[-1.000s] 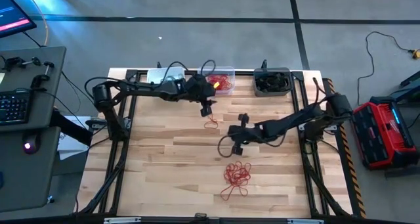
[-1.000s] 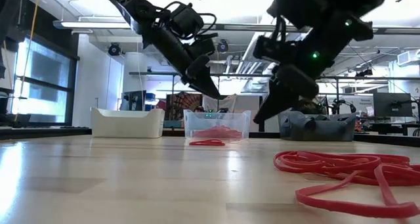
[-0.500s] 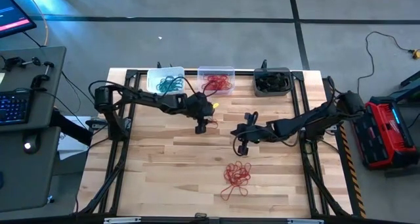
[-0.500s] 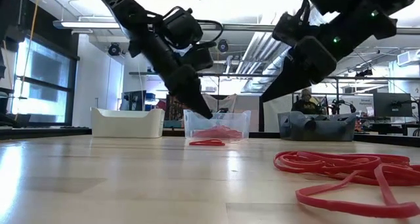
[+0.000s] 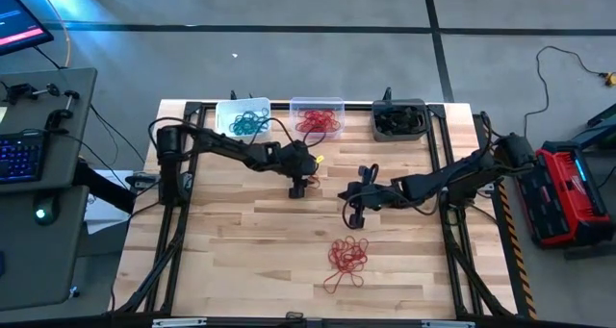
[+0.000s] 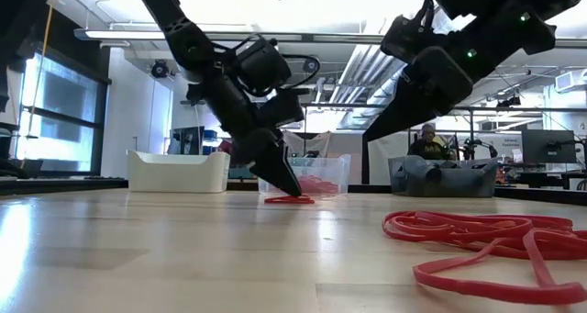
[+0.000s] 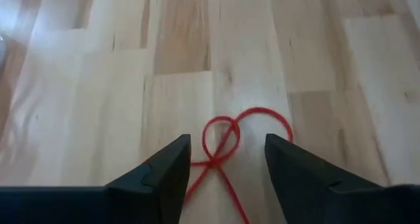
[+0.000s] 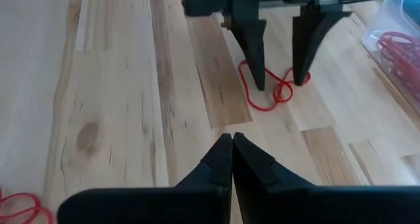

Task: Sort rubber bands into baskets
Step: Put the red rubber band into the transparent bin

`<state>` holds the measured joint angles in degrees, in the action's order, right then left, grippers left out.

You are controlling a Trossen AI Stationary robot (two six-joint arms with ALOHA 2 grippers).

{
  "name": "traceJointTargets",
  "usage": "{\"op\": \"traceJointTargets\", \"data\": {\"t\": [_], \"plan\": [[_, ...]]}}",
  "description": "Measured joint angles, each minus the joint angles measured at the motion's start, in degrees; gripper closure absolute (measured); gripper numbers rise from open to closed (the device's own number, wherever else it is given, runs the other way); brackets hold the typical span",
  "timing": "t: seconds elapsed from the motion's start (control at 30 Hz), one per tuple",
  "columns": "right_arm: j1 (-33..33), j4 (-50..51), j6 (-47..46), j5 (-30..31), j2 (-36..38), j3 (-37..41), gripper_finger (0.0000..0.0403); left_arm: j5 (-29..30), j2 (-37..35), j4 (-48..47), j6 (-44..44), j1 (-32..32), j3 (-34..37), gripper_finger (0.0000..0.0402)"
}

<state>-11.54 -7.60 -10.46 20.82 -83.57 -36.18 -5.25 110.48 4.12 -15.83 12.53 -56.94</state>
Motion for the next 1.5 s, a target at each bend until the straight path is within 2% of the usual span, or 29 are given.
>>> {"op": "traceJointTargets", "data": {"t": [0.13,0.27,0.4,0.6,0.67,0.87,1.17,1.5], "plan": [[-0.47,0.00,0.17,0.00,0.00,0.00,0.0403,2.44,1.00,0.55,-0.07,0.14,-0.01,0.0205],[-0.52,0.00,0.20,0.00,0.00,0.00,0.0403,0.93,1.11,0.29,-2.14,0.20,-0.06,0.0221],[-0.52,-0.02,0.22,0.00,0.00,0.00,0.0403,-2.75,1.15,-0.13,-5.02,0.26,-0.08,0.0268],[-0.52,-0.02,0.31,0.00,0.00,0.00,0.0403,-3.44,1.15,-0.83,-5.64,0.22,-0.08,0.0373],[-0.52,-0.30,0.44,0.00,0.00,0.00,0.0403,-3.26,0.83,-1.18,-4.65,0.52,-0.07,0.0393],[-0.52,-0.36,0.44,0.00,0.00,0.00,0.0403,-2.33,-3.06,-1.33,-1.44,2.11,0.05,0.0399],[-0.52,-0.71,0.50,0.00,0.00,0.00,0.0403,4.82,-13.08,0.03,2.87,9.55,-1.30,0.0401],[-0.48,-1.99,1.53,0.31,-0.02,0.00,0.0403,3.95,-12.72,-0.08,0.13,18.47,-10.41,0.0401]]}}
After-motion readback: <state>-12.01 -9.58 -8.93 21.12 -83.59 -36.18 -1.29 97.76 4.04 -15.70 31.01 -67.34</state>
